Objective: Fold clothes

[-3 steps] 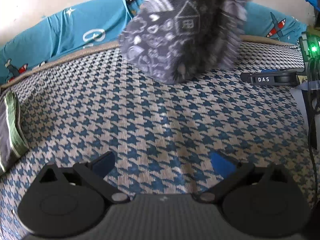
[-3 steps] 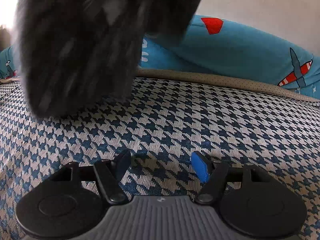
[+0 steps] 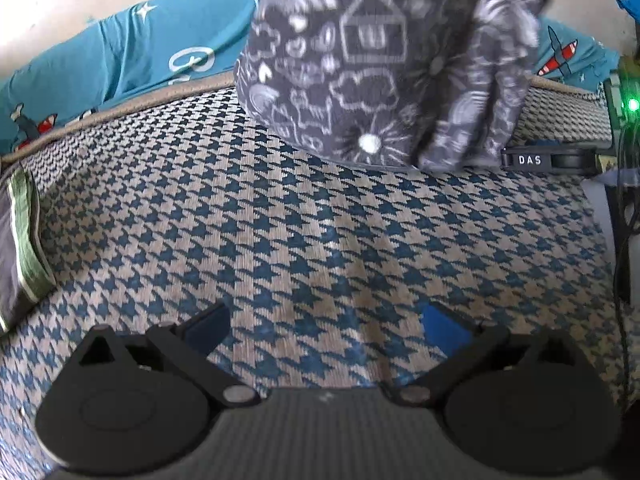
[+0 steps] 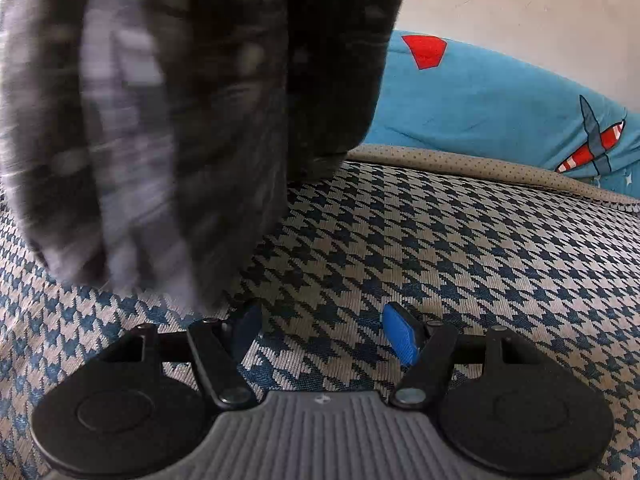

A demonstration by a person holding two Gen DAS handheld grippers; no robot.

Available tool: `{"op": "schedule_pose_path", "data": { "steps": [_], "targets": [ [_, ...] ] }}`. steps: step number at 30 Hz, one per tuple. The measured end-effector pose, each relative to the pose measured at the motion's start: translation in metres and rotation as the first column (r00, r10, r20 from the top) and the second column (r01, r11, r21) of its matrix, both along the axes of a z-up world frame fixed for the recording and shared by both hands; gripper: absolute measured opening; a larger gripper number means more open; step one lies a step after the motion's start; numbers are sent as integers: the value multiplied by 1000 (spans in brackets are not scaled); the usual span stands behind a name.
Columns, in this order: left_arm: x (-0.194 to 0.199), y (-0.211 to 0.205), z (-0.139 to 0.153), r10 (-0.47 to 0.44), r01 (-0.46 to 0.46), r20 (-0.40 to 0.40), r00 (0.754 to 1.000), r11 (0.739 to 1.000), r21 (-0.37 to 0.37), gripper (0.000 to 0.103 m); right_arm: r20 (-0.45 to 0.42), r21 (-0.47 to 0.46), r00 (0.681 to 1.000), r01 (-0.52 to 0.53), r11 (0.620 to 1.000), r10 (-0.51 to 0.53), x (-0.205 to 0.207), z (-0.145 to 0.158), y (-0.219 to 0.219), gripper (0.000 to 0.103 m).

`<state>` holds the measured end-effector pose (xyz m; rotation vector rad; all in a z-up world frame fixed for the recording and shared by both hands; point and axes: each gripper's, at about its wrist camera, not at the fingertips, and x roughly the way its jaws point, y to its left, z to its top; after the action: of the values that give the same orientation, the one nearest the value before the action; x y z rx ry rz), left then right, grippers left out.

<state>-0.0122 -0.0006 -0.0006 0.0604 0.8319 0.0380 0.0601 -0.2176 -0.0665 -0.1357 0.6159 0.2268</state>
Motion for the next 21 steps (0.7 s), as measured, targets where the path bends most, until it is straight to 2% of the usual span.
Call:
{"op": "schedule_pose_path", "data": {
  "steps": [8,10,12,17,21],
  "targets": [
    [-29,-1,-2,-18,21,95,995,999,-32,103,3,12,1000,0,1000,0,-1,1,0,66],
    [-15,4,-9,-9,11,56,998,999,-49,103,4,13,1000,0,1000,0,-2,1,0,66],
    [-37,3,-14,-2,5,77,997,999,-45,103,6,10,1000,0,1000,0,-3,-1,1,66],
    [-28,0,-4,30,-29,16,999,999,-38,103,7,6,1000,-1,1000,1,1,-5,-3,66],
    [-29,1,2,41,-41,0,999,999,-36,103,9,3,1000,-1,1000,1,0,-6,-6,66]
  ]
}}
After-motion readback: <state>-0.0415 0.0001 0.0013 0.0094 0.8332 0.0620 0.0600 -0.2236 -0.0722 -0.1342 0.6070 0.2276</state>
